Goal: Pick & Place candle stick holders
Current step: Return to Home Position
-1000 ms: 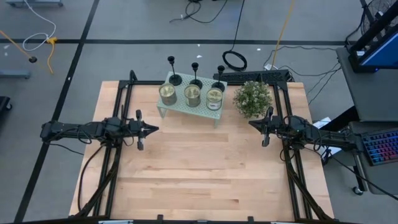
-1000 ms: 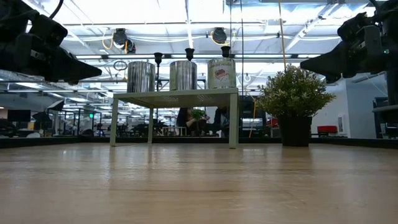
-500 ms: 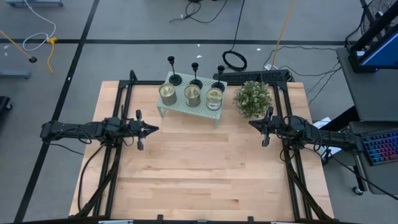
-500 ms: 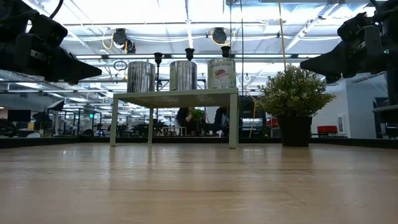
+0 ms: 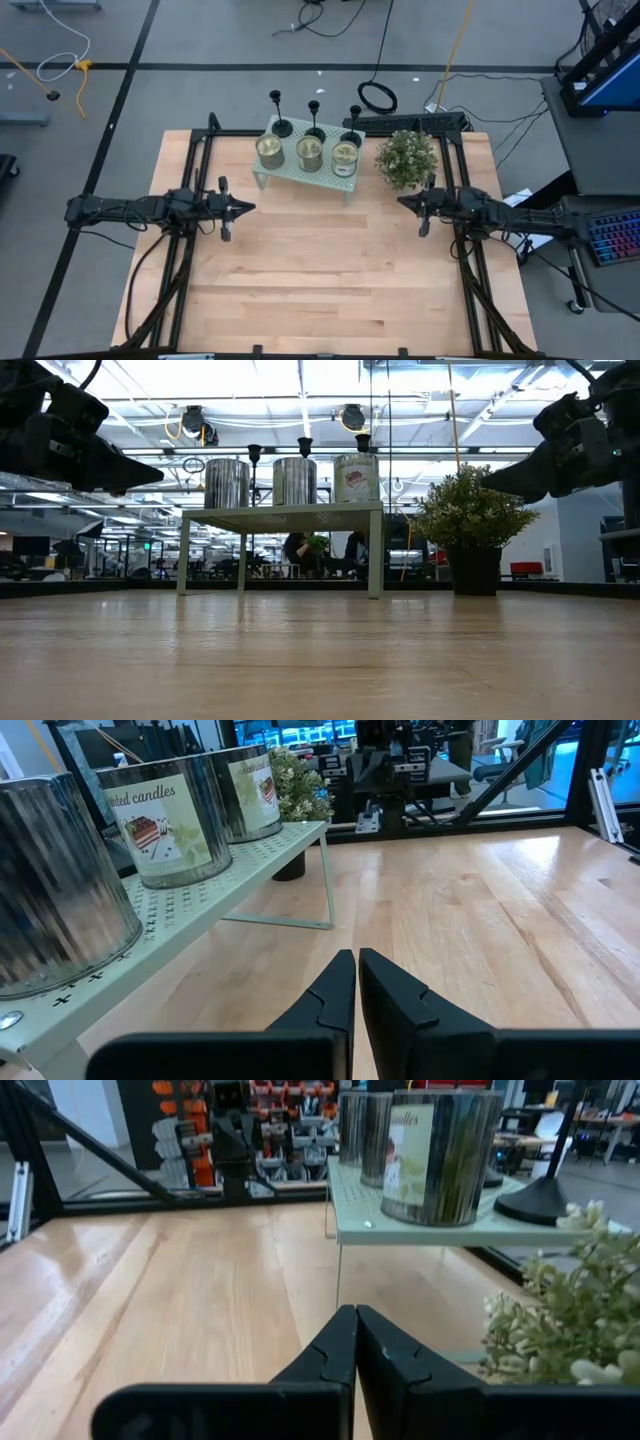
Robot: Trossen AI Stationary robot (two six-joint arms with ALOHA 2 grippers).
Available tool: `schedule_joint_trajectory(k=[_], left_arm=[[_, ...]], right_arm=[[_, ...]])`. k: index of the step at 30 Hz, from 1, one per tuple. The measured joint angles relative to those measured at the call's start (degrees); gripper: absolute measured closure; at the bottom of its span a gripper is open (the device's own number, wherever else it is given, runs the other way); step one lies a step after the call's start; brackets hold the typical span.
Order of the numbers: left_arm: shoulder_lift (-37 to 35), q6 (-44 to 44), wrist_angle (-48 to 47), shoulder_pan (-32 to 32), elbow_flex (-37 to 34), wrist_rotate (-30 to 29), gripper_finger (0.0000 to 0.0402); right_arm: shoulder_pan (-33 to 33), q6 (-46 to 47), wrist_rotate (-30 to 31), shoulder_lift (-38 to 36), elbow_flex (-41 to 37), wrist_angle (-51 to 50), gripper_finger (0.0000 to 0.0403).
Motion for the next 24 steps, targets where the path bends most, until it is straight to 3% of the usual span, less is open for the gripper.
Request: schedule_joint_trajectory(k=[24], left_arm=[[0.0, 0.02, 0.0, 0.0, 0.02, 0.0, 0.0376]], right_arm=[[0.0, -0.02, 0.0, 2.62, 0.0, 0.0, 0.0399]])
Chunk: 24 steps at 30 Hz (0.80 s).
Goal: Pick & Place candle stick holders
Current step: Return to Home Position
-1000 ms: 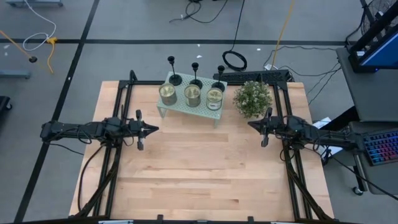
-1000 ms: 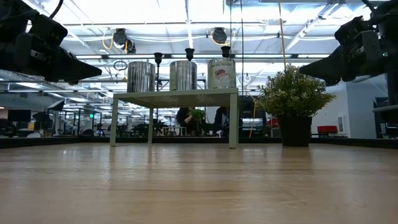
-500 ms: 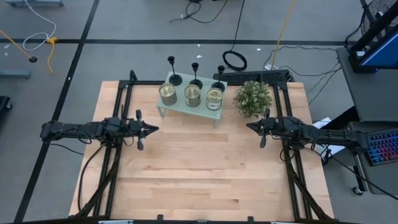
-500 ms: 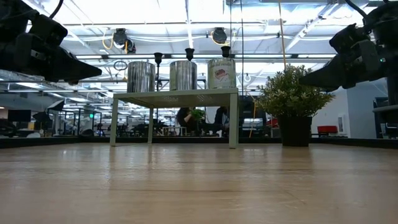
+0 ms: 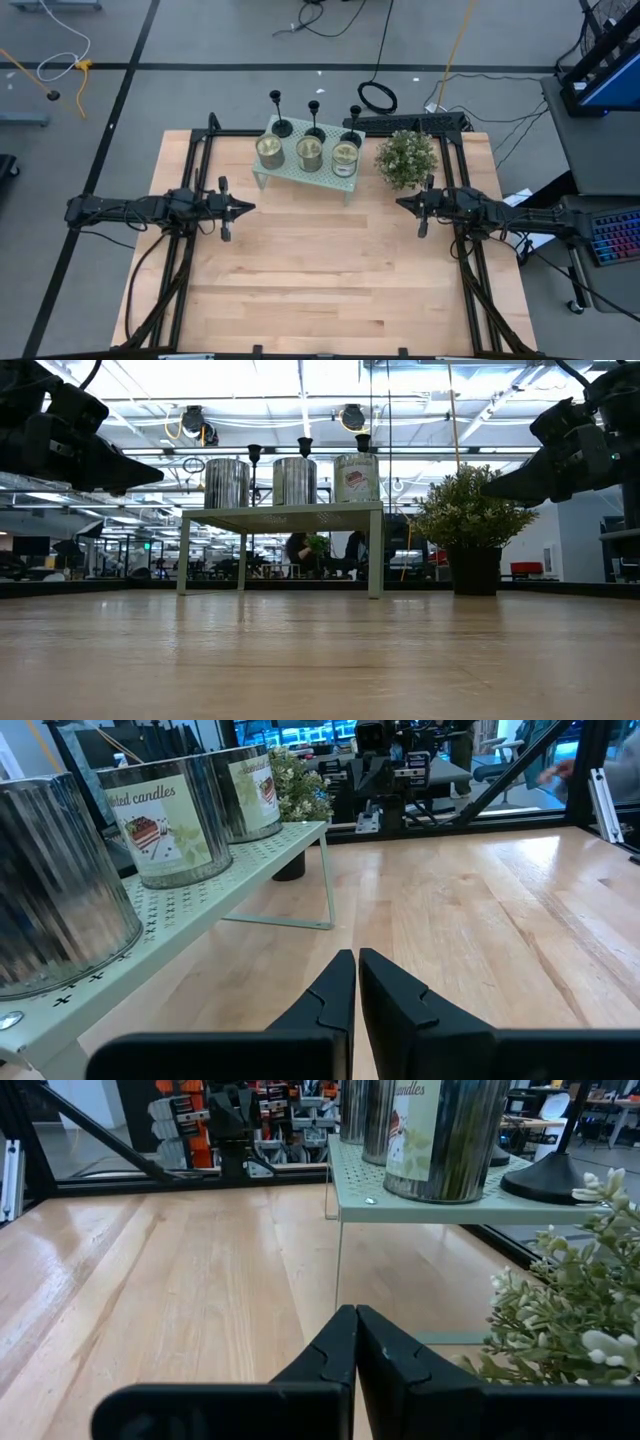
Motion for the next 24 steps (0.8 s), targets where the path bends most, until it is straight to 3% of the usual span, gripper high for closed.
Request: schedule_joint_trajectory(k=[24], left_arm=[[0.0, -0.46, 0.0, 0.0, 0.0, -0.02, 0.0376]], right_arm=[[0.0, 0.02, 0.0, 0.0, 0.0, 0.0, 0.0398]])
